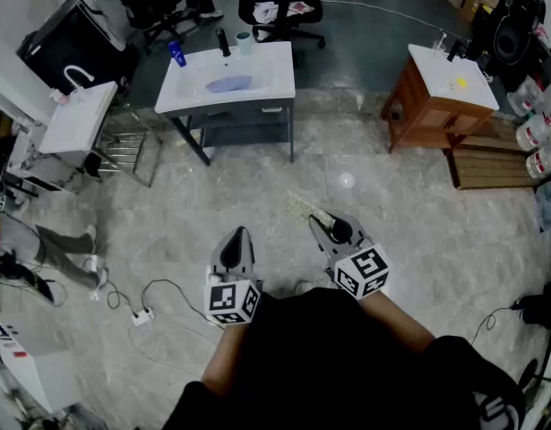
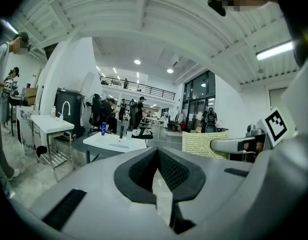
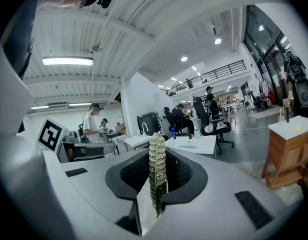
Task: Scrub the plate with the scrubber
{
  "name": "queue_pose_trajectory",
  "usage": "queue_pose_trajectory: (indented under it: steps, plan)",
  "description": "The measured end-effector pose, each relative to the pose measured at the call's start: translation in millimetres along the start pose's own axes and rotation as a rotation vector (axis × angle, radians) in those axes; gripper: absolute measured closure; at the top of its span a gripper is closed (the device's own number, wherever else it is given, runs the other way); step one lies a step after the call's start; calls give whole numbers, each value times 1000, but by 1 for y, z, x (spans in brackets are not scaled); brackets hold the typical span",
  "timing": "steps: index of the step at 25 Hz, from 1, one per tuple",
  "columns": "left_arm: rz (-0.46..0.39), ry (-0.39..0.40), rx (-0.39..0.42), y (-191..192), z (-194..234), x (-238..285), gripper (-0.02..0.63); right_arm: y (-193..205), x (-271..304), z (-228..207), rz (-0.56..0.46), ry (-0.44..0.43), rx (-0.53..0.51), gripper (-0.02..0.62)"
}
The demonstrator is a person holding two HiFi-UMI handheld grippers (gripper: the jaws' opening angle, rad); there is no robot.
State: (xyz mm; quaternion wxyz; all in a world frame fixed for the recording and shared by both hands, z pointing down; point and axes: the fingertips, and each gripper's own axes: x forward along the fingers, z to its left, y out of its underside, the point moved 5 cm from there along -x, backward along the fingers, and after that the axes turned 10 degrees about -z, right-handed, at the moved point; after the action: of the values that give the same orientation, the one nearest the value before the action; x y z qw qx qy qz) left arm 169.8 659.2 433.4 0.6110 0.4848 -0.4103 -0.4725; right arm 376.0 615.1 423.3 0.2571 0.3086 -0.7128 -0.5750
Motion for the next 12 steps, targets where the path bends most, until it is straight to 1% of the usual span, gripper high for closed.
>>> queue_pose_trajectory:
  steps: [3, 6, 9, 12]
  plan:
    - [-4, -3, 6, 0, -4, 5, 601, -3, 0, -8, -9, -5, 2, 543]
    - [-4, -16, 9, 2, -6, 5, 601, -2, -3, -16, -13, 2, 35, 541]
    - [6, -34, 5, 7, -2, 3, 601, 7, -1, -20, 9, 11, 51, 535]
    - [28, -44, -6, 13, 8, 1, 601, 17, 6, -15, 14, -6, 67, 535]
